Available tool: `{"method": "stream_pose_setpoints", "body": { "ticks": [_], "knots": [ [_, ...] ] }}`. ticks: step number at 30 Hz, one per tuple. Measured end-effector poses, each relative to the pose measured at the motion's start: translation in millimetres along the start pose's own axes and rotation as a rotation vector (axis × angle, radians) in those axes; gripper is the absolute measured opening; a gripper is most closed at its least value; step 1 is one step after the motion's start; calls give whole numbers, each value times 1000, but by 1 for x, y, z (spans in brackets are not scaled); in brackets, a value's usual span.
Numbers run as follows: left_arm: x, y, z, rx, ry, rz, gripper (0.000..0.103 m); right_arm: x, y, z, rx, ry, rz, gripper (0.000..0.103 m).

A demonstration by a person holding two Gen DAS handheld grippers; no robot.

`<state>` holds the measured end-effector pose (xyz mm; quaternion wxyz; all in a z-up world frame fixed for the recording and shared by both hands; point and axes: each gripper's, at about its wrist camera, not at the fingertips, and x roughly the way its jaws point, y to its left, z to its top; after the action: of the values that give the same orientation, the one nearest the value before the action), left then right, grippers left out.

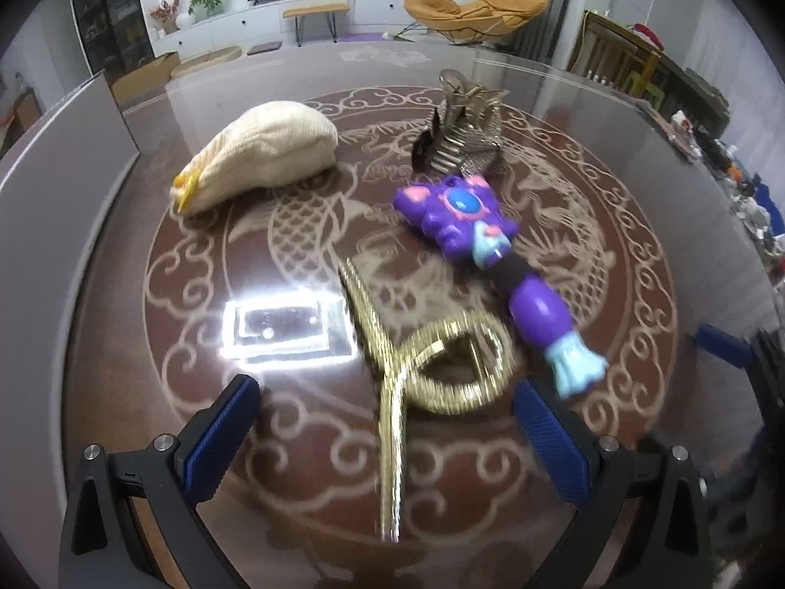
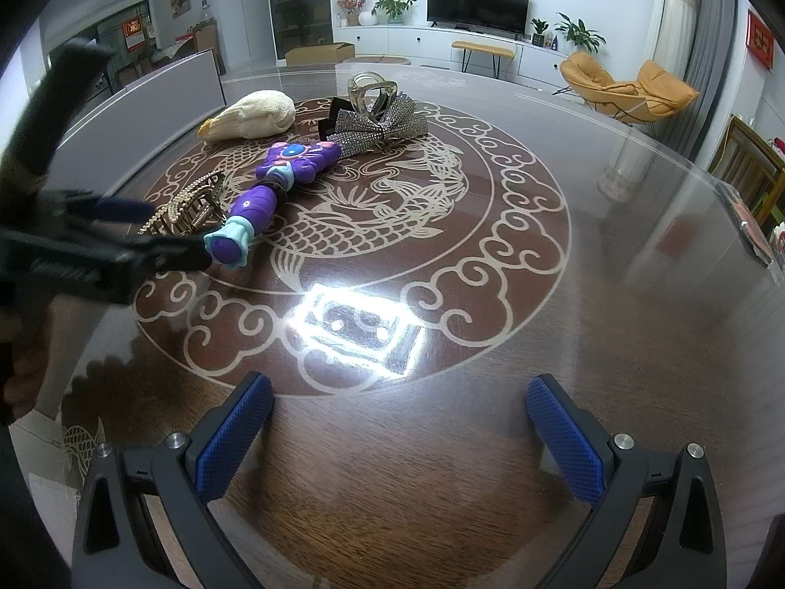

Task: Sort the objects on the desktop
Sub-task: 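Grasp the gold rhinestone hair claw with the left tool while the right tool grasps the purple wand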

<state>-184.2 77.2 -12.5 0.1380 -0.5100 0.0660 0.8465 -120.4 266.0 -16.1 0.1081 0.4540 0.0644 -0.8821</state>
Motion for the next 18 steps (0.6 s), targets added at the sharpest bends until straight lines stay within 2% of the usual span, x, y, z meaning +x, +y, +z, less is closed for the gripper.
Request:
{"method": "stream_pose_setpoints", "body": {
  "ticks": [2,5,8,9,11,13,15,18],
  "knots": [
    [5,-5,5,22,-7,21,103,0,0,0,0,0,0,103],
    [7,-6,9,4,-19,34,103,0,0,0,0,0,0,103],
    [8,-4,14,21,2,26,103,0,0,0,0,0,0,103],
    [5,-4,14,20,-6,30,98,0,0,0,0,0,0,103],
    [-4,-2,10,23,-60,31,61,0,-1,0,0,0,0,103],
    [-11,1,4,13,-66,29,52,0,0,0,0,0,0,103],
    [-19,6,-5,9,-79,29,50,0,0,0,0,0,0,103],
    [-31,13,-26,6,-96,82,50,0,0,0,0,0,0,103]
  ]
}}
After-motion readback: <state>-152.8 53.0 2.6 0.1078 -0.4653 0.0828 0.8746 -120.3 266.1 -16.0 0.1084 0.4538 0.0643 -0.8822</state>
